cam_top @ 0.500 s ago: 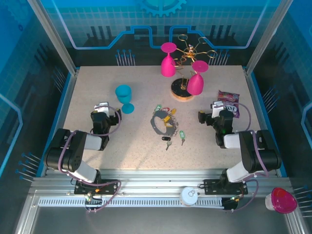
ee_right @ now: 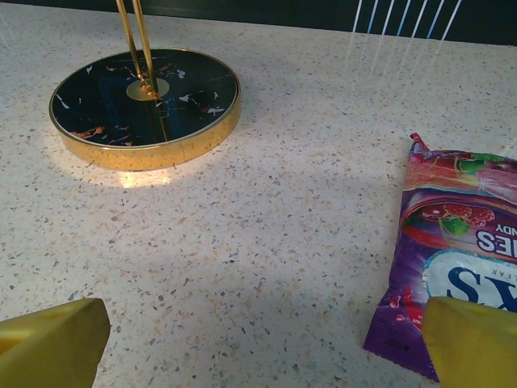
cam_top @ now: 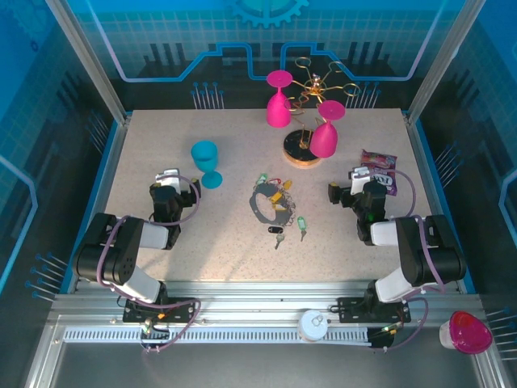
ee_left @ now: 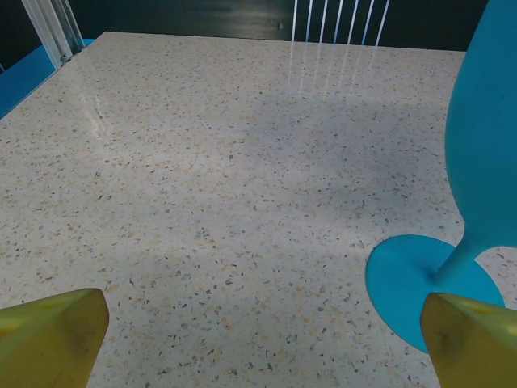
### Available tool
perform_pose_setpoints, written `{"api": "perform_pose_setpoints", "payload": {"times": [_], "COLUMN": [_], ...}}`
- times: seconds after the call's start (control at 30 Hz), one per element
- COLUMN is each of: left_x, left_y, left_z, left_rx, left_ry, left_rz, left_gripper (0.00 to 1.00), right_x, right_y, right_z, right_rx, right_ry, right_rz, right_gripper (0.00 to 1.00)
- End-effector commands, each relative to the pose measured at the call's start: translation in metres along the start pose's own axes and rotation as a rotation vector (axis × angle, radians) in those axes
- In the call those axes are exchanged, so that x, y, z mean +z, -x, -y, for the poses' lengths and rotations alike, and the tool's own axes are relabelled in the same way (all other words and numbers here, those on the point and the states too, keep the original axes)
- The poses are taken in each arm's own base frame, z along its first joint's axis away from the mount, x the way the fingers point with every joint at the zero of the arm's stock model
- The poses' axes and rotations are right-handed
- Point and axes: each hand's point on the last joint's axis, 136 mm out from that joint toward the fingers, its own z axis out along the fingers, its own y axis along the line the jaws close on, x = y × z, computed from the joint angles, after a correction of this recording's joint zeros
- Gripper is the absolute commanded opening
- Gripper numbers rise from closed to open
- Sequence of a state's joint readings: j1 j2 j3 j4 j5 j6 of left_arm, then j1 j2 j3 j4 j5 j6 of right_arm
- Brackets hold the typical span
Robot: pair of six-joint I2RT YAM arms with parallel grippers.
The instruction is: Put the keys on the keyring
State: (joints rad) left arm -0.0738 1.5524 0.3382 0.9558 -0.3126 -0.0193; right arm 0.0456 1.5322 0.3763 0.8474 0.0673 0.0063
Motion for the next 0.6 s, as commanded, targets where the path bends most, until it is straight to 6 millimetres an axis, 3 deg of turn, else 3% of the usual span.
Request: {"api": "perform_pose_setpoints", "payload": {"times": [0.0,0.47,0.57], "left_x": [0.0043,0.0045,-0.0034], "left_y": [0.0134,0.0141,0.0198], "left_z": [0.0007,0.0002,-0.0014], "left_rx": [0.005,0.0,-0.002], "left_ry": [-0.006,-0.008,-0.004], "left_rz": [0.041,0.041,0.081], "left_gripper": [0.99,0.99,0.99], "right_x": [0.0038,0.0032,-0.0035], "right_y": [0.0182,0.0178,0.0238], "right_z": [-0.0051,-0.0044,-0.0059], "right_rx": [-0.018,-0.011,-0.016], "right_ry": [0.014,0.021,0.034], "right_rz": [0.057,0.057,0.089], "right_gripper": [1.0,1.0,0.91]}}
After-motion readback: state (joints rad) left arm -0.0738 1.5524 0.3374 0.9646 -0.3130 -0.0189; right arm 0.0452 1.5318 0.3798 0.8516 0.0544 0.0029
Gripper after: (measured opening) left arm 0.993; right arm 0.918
